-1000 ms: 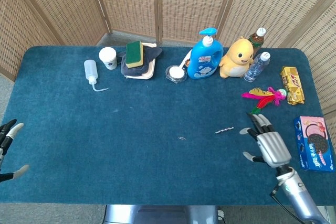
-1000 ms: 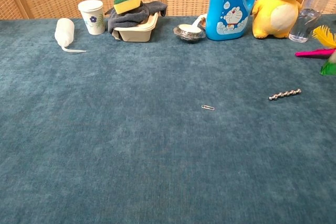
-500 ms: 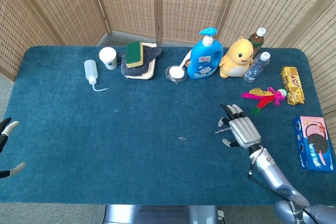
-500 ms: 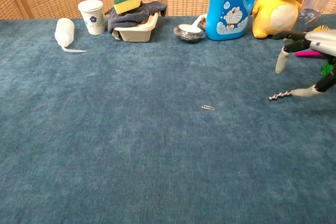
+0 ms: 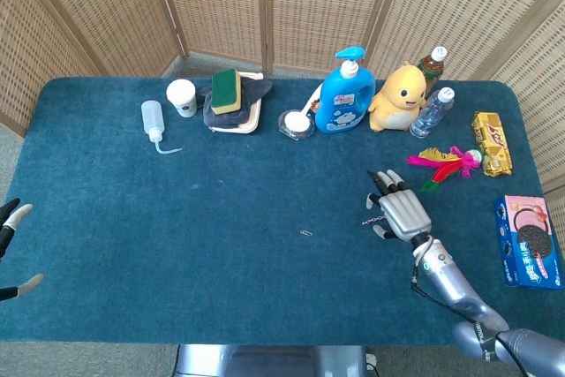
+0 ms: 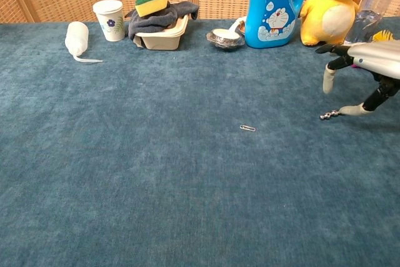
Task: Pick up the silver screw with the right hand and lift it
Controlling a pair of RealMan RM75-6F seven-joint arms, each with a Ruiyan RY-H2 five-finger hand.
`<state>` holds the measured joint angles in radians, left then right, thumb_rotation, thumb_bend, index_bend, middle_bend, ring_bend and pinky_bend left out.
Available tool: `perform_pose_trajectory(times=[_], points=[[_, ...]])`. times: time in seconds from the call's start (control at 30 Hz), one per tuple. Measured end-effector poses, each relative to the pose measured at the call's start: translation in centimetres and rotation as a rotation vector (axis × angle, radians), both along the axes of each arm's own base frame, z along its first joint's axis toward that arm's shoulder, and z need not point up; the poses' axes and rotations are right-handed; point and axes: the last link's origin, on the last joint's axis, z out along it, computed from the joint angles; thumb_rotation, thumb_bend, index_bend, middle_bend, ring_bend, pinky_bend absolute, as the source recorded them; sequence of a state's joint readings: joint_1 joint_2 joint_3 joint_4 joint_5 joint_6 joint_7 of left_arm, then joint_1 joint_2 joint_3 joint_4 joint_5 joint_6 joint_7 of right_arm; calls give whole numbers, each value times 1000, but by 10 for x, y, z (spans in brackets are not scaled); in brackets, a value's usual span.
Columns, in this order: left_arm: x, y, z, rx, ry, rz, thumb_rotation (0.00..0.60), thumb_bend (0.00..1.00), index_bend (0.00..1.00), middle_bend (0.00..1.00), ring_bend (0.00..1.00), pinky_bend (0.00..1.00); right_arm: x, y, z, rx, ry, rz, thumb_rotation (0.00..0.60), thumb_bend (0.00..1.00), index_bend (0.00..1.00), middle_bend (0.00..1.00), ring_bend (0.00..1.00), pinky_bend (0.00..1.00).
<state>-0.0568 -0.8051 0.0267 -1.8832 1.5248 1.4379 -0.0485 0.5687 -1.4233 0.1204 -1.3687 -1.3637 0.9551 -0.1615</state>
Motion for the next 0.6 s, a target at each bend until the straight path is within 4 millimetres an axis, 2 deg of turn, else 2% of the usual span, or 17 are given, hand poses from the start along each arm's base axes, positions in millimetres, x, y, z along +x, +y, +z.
perform_pose_trajectory(times=[0.6], points=[[2,-1,-2,-6,5,-5,600,270,0,0,0,0,-5,-8,-11,11,80,65,600,293,458,0,0,29]])
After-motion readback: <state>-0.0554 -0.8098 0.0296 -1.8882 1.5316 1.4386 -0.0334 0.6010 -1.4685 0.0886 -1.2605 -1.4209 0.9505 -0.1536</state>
